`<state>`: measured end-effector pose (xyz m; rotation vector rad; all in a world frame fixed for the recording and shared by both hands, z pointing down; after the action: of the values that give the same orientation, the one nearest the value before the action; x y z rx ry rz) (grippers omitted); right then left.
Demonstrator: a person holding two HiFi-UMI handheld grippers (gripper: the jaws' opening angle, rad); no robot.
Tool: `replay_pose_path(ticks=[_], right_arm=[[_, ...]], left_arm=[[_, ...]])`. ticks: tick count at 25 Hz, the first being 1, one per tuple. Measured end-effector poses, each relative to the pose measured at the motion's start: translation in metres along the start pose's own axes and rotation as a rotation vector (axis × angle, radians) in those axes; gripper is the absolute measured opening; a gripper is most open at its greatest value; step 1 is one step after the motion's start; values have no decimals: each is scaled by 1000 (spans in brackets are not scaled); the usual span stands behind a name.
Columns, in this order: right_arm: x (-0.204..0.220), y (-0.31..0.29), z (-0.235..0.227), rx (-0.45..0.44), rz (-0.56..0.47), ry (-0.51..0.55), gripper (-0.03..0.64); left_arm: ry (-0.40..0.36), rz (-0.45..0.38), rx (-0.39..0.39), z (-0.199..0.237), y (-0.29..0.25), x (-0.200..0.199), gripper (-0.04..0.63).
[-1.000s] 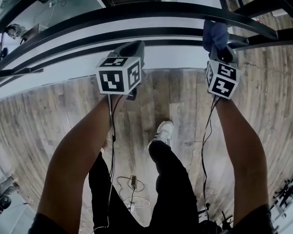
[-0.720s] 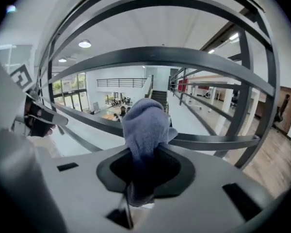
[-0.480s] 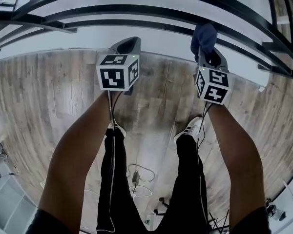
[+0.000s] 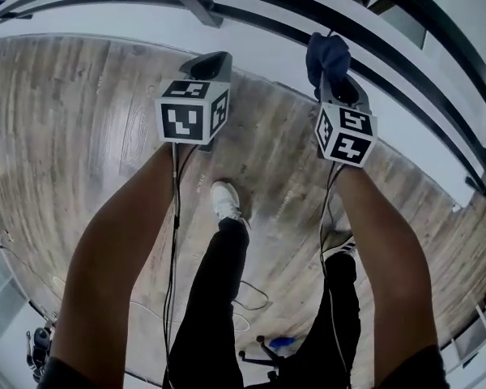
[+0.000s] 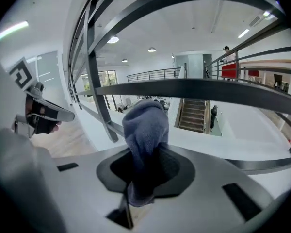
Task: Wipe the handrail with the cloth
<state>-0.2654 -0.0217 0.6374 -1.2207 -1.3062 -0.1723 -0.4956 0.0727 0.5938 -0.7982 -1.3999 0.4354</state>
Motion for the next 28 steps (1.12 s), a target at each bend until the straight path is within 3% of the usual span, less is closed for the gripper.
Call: replay_pose_path(ticks=[6,11,14,17,21,28], right_arm=[[-19,-105,84,-49,-10,-55,75],[-42,-167,112,-52,-24,-94,75],[-51,-198,124,-45,-4,-61,75],[-59,-224,135,-47,22,-22,75],[-58,-245,140,-45,48,-64,75],[-49,-227,120,17,50,-60,75]], left_arm=[[-33,-35,-10,103,-22,0,3],[-8,-50,-18,154,-33,-1,3],[6,-61,-22,176,-37,1,3],[17,-73,-20,194,-38,5,3],[20,-58,-34,207,-41,18,3],[39,-45,-47,197,-44,25,3]])
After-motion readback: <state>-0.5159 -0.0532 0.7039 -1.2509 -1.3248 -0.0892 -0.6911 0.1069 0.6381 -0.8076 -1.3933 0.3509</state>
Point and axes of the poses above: the fingertips, and each gripper's own axes: y backward along the fingers, z to its left, x out of its underside, the point moved 8 cm from there along y, backward along the fingers, and after that the axes turned 13 degrees about -x, right-handed, at the moved point
